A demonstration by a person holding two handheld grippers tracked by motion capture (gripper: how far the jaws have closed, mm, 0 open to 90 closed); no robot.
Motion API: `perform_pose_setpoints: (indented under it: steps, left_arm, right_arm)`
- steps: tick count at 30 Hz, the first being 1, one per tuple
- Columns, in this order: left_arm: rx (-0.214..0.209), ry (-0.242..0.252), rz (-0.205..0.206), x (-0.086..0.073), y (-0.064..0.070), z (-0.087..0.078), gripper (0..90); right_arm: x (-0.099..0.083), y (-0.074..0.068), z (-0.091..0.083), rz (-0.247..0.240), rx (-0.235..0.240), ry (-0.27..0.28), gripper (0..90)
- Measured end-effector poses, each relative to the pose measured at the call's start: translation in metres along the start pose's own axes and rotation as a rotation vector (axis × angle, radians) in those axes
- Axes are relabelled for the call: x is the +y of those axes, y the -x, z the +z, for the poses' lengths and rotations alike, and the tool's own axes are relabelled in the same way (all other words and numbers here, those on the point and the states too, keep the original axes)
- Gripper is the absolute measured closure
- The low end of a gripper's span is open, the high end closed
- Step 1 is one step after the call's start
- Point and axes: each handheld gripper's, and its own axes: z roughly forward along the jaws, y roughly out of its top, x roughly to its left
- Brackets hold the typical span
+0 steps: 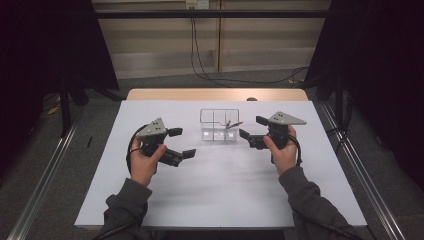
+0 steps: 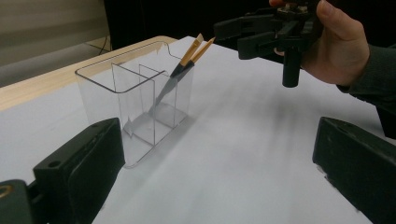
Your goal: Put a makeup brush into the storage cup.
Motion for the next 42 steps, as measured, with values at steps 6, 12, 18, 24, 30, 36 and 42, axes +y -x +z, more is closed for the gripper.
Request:
perform_pose_setpoints:
  steps: [6, 12, 18, 24, 30, 36, 42]
  left_arm:
    - [0.002, 0.011, -0.004, 0.0, 0.0, -0.002, 1.8]
    - [0.003, 0.027, -0.017, -0.001, -0.001, -0.004, 1.8]
    - [0.015, 0.038, -0.023, -0.001, -0.002, -0.006, 1.7]
    - [0.021, 0.048, -0.024, -0.002, -0.002, -0.007, 1.7]
    - [0.025, 0.045, -0.022, -0.002, -0.002, -0.008, 1.6]
    - [0.029, 0.047, -0.025, -0.002, -0.002, -0.009, 1.5]
    - [0.028, 0.042, -0.021, -0.002, -0.002, -0.009, 1.5]
  right_arm:
    - [0.0, -0.001, -0.001, -0.01, 0.009, -0.002, 10.3]
    - [0.0, -0.001, -0.004, -0.013, 0.015, 0.002, 10.1]
    - [0.0, -0.001, -0.007, -0.011, 0.009, 0.0, 10.1]
    - [-0.002, -0.001, -0.01, -0.014, 0.015, 0.0, 10.1]
    - [-0.003, 0.0, -0.014, -0.023, 0.007, 0.006, 10.1]
    - [-0.004, 0.001, -0.02, -0.017, 0.008, 0.003, 10.1]
    - [-0.006, 0.003, -0.027, -0.014, 0.006, 0.009, 10.1]
